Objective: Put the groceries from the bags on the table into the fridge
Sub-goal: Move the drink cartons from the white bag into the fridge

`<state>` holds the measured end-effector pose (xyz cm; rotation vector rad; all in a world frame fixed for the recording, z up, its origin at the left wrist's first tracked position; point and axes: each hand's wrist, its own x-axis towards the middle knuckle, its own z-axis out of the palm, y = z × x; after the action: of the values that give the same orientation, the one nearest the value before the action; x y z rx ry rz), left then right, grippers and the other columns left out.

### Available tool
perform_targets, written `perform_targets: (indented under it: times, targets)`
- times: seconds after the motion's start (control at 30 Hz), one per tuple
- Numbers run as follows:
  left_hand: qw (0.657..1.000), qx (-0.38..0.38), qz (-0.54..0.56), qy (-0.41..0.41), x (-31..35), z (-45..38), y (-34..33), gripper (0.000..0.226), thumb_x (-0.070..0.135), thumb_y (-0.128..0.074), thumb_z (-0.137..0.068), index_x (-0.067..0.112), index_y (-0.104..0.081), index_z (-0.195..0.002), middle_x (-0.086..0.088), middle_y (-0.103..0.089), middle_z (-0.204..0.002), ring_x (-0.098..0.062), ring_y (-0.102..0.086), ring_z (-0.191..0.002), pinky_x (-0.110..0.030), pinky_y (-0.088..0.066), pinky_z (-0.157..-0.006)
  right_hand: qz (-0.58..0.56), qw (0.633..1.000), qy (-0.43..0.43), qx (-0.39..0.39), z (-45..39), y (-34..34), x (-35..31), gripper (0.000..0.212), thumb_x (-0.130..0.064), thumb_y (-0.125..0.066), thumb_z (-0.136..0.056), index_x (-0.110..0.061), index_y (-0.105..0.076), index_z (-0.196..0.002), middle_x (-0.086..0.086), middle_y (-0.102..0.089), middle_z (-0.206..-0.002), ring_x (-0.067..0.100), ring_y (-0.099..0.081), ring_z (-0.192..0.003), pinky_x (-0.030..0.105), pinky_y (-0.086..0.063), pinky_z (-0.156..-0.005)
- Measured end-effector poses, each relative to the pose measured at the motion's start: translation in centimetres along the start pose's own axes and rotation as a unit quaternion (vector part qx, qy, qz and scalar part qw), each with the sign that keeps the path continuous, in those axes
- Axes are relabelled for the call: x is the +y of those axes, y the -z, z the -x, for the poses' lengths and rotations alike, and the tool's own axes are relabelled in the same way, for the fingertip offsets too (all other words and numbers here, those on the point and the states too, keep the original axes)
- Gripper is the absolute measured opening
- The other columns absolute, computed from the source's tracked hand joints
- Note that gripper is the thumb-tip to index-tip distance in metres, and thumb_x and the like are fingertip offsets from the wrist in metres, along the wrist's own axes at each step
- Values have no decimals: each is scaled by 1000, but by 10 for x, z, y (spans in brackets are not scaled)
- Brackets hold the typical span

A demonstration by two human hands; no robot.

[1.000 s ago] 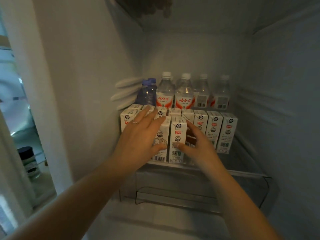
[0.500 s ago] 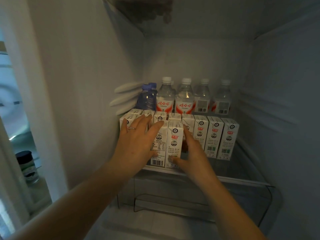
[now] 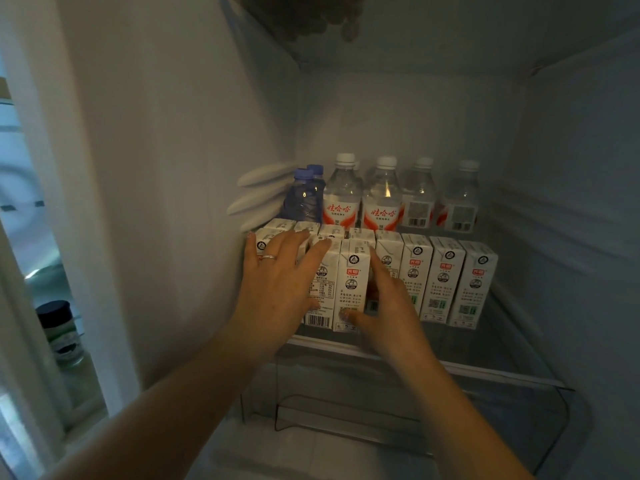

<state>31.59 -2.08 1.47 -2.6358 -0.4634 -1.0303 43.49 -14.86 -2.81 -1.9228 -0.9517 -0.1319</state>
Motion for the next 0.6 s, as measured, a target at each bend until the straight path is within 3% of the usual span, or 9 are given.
perform_targets:
  times: [0.2, 0.27, 0.33, 0.47, 0.6]
  targets:
    - [1000, 4, 5, -8, -1, 0, -2, 102, 40, -91, -44, 20, -44, -133, -13, -53, -131, -35, -48, -122, -65, -25, -102, 6, 1000, 4, 8, 3, 0, -4, 113, -18, -82, -67, -54, -6, -142, -3, -52, -126, 13, -53, -115, 43, -49, -95]
    - [1000, -2, 15, -8, 1, 3, 2, 101, 39, -89, -51, 22, -41, -138, -12, -48, -136, -33, -43, -127, -63, -20, -105, 7, 1000, 5, 13, 8, 4, -9, 114, -17, -82, -67, -52, -4, -142, -6, -52, -127, 10, -52, -115, 36, -49, -95]
    - [1000, 8, 25, -12, 2, 7, 5, 99, 36, -88, -52, 21, -41, -138, -13, -48, -137, -34, -42, -128, -64, -20, -104, 19, 1000, 11, 13, 16, 12, -17, 108, -17, -81, -69, -43, -8, -145, -11, -49, -127, 4, -48, -116, 22, -44, -97]
    - [995, 45, 74, -53, 9, 26, 10, 91, 37, -84, -60, 19, -41, -139, -14, -46, -139, -35, -39, -131, -66, -25, -104, 97, 994, 24, 34, 38, 35, -34, 90, -19, -76, -75, -32, -22, -146, 3, -43, -133, 16, -40, -125, 20, -27, -99]
    - [985, 55, 133, -92, 19, 56, 15, 80, 36, -81, -66, 19, -45, -136, -12, -47, -139, -33, -40, -131, -65, -28, -104, 171, 982, 33, 67, 64, 50, -49, 78, -19, -74, -77, -27, -34, -143, 4, -42, -136, 18, -38, -126, 19, -25, -100]
